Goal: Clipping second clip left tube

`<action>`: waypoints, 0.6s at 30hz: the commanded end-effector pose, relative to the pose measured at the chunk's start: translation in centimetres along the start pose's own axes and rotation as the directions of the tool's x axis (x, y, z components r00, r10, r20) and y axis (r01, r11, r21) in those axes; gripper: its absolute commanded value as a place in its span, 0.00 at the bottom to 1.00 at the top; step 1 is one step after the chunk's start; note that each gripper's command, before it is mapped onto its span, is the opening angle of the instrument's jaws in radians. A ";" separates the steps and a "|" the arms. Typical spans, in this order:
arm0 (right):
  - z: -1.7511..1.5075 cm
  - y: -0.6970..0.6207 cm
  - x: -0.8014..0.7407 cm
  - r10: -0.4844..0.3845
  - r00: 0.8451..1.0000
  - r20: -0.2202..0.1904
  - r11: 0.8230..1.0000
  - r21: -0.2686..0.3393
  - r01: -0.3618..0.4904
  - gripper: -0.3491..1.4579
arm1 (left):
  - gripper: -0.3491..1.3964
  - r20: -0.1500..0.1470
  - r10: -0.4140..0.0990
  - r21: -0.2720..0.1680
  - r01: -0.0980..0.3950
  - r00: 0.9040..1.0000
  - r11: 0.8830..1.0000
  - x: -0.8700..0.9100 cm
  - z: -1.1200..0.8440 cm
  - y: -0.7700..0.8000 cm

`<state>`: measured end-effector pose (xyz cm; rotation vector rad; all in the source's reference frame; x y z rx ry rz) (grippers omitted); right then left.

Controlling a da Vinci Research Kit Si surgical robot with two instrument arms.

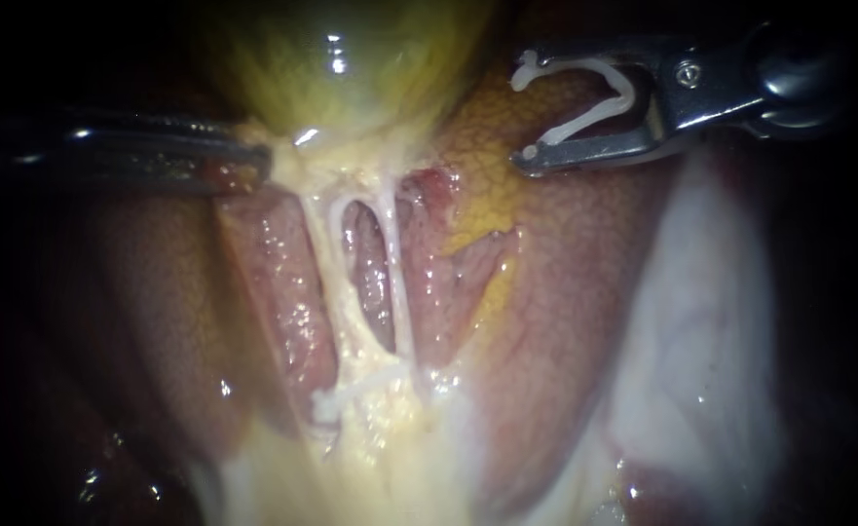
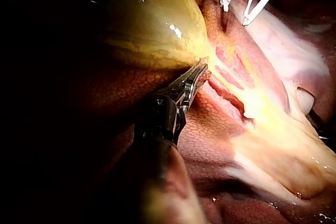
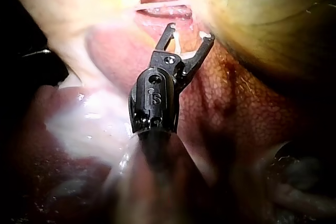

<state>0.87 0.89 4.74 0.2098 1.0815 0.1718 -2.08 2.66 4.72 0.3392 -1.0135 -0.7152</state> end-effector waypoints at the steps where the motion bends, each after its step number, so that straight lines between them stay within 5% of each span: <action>1: 0.01 -0.01 0.00 -0.001 1.000 -0.012 1.000 0.021 0.001 0.46 | 0.00 0.003 -0.001 0.001 0.001 1.000 1.000 -0.01 -0.01 -0.01; 9: 0.15 -0.18 -0.05 0.085 0.991 -0.105 0.985 0.161 -0.067 0.45 | 0.00 0.004 -0.001 -0.001 0.001 1.000 1.000 0.00 0.00 -0.03; 18: 0.46 -0.47 -0.08 0.191 0.970 -0.150 0.944 0.298 -0.140 0.45 | 0.00 0.004 -0.001 -0.001 0.001 1.000 1.000 0.00 -0.01 -0.03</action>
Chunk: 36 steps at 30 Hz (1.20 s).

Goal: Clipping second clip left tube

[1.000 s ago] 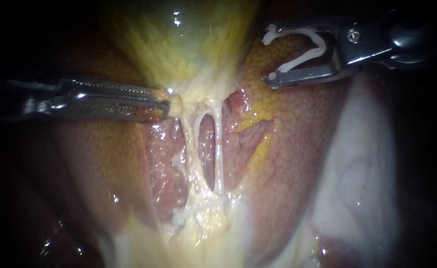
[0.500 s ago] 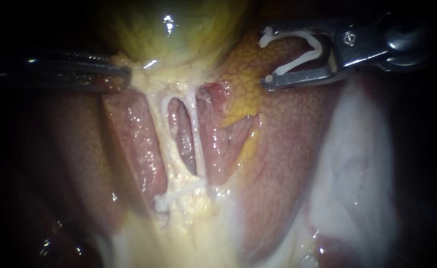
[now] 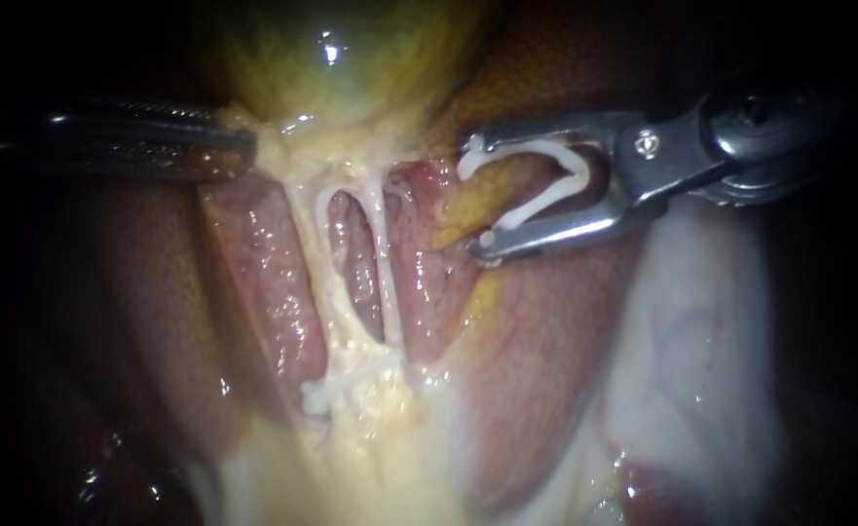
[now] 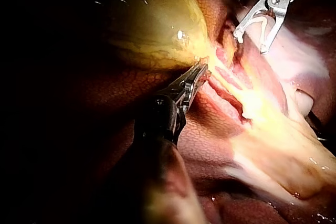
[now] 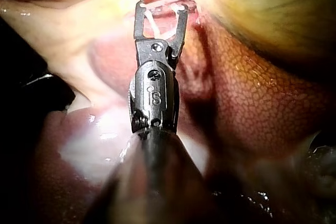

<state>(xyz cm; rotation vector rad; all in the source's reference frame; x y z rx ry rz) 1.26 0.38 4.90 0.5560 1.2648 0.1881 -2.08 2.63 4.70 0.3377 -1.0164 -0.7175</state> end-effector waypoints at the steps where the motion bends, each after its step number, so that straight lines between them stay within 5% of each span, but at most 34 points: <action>1: 0.04 -0.02 -0.02 0.010 1.000 -0.005 1.000 0.012 -0.010 0.45 | 0.00 0.000 0.000 0.000 0.000 1.000 1.000 0.00 0.00 0.00; 16: 0.59 -0.19 -0.36 0.074 0.997 -0.012 0.991 0.111 -0.072 0.45 | 0.00 0.000 0.000 -0.001 0.000 1.000 1.000 0.00 -0.01 -0.02; 36: 0.89 -0.09 -0.92 0.116 0.993 0.008 0.985 0.125 -0.116 0.45 | 0.00 0.000 0.000 -0.002 0.000 1.000 1.000 0.00 -0.01 -0.03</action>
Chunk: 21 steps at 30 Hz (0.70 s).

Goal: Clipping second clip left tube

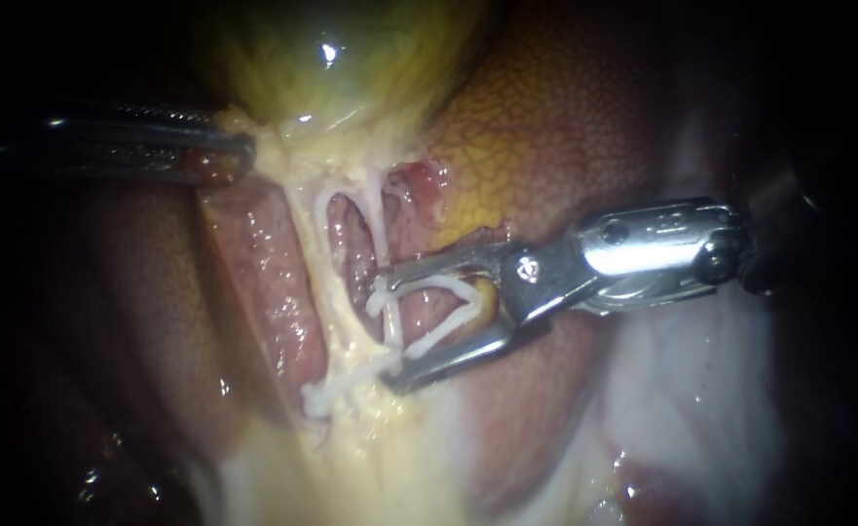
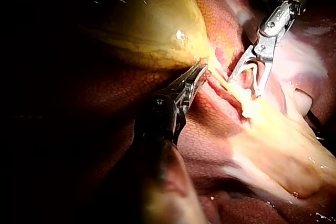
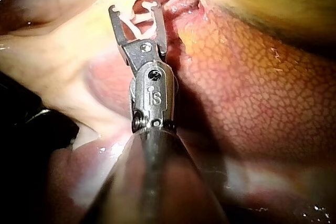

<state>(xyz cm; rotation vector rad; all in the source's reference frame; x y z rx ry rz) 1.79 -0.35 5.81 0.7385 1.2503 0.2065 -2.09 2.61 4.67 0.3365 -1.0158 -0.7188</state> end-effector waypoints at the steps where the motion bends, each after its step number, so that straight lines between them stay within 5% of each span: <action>1: 0.03 0.00 -0.02 -0.002 1.000 0.001 1.000 0.001 0.002 0.45 | 0.00 0.000 0.000 0.000 0.000 1.000 1.000 0.00 0.00 0.00; 8: 0.19 0.06 -0.04 0.000 1.000 0.002 1.000 -0.002 0.000 0.45 | 0.00 0.000 0.000 0.000 0.000 1.000 1.000 0.00 0.00 0.00; 21: 0.44 0.08 0.06 0.039 0.994 -0.100 0.996 0.082 -0.030 0.45 | 0.00 0.000 0.001 -0.001 -0.001 1.000 1.000 0.01 0.00 0.00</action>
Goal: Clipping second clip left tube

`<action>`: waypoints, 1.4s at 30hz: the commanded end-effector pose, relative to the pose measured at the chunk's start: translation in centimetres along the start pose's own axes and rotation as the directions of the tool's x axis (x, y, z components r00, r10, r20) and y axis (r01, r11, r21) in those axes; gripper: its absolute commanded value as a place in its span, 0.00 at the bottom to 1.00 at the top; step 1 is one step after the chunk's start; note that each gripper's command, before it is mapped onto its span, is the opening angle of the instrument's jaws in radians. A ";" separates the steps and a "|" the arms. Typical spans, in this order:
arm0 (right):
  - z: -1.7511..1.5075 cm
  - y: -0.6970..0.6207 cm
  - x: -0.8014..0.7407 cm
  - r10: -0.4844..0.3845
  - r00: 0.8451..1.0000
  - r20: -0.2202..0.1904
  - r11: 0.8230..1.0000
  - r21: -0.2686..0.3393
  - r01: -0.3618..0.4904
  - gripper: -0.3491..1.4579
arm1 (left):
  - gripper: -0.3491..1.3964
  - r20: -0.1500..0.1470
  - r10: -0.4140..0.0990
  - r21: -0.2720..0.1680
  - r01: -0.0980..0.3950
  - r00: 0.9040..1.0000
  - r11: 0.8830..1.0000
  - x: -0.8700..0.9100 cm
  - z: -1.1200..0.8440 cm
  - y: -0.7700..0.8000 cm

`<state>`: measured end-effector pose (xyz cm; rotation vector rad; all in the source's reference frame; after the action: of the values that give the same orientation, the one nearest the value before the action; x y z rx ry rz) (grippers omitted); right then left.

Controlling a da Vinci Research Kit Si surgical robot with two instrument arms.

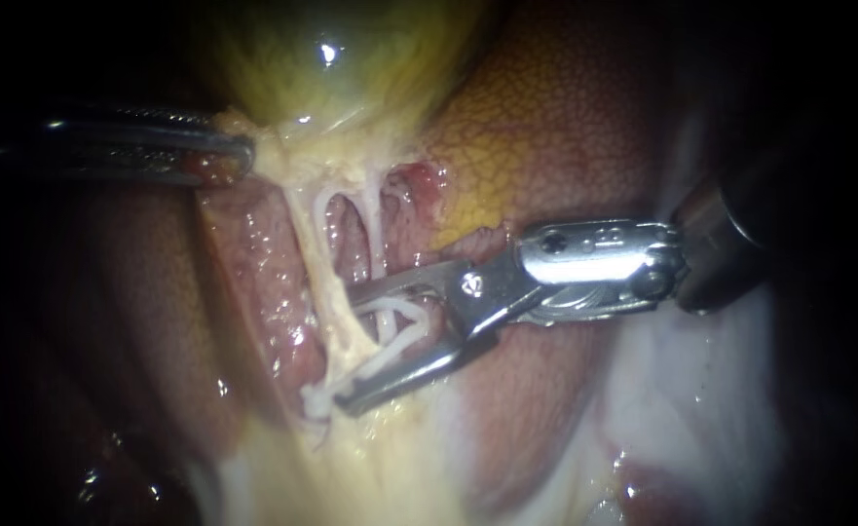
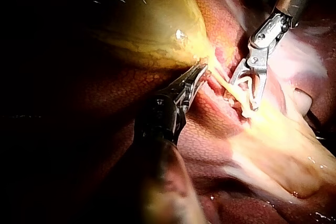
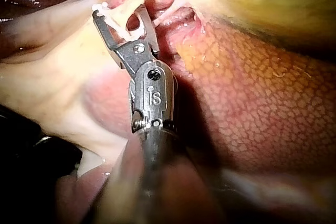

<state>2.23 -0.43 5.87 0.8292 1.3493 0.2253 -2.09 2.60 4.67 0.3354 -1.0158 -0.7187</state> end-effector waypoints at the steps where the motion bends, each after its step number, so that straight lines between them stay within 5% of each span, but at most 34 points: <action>1: 0.02 -0.01 0.01 0.003 1.000 -0.008 1.000 0.006 -0.003 0.45 | 0.00 0.000 0.000 0.000 0.000 1.000 1.000 0.00 0.00 0.00; 7: 0.15 -0.08 0.08 0.022 0.998 -0.058 0.998 0.059 -0.019 0.45 | 0.00 0.000 0.000 0.000 0.000 1.000 1.000 0.00 0.00 0.00; 20: 0.28 -0.25 0.14 0.047 0.997 -0.065 0.990 0.134 -0.038 0.40 | 0.00 0.000 0.000 0.000 0.000 1.000 1.000 0.00 0.00 0.00; 37: 0.24 -0.23 0.23 0.134 0.989 -0.061 0.983 0.131 -0.125 0.02 | 0.00 0.000 0.000 0.000 0.000 1.000 1.000 0.00 0.00 0.00; 42: 0.24 -0.19 0.23 0.151 0.987 -0.057 0.980 0.139 -0.142 0.00 | 0.00 0.000 0.000 0.000 0.000 1.000 1.000 0.00 0.00 0.00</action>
<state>2.45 -0.52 5.56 1.0439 1.3785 0.2845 -2.09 2.60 4.68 0.3352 -1.0157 -0.7188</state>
